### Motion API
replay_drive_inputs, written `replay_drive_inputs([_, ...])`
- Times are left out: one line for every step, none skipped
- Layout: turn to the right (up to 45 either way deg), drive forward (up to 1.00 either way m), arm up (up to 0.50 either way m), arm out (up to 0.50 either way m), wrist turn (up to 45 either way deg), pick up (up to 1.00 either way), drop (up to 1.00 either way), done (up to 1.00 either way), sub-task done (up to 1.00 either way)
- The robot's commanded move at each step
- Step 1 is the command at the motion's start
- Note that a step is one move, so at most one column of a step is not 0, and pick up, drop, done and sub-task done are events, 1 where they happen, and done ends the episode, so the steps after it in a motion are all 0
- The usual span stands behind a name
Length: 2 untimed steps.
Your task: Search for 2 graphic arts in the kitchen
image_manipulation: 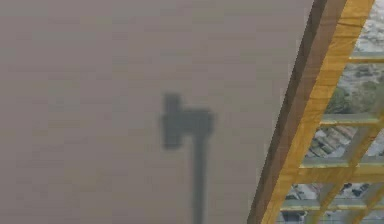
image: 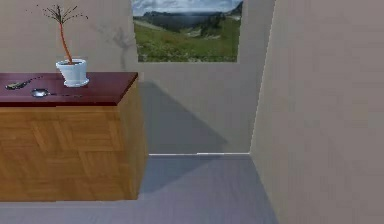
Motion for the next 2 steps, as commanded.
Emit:
replay_drive_inputs([0.0,0.8,0.0,0.0,0.0,0.0,0.0,0.0,0.0])
replay_drive_inputs([0.0,0.0,0.0,0.0,0.0,0.0,0.0,0.0,1.0])
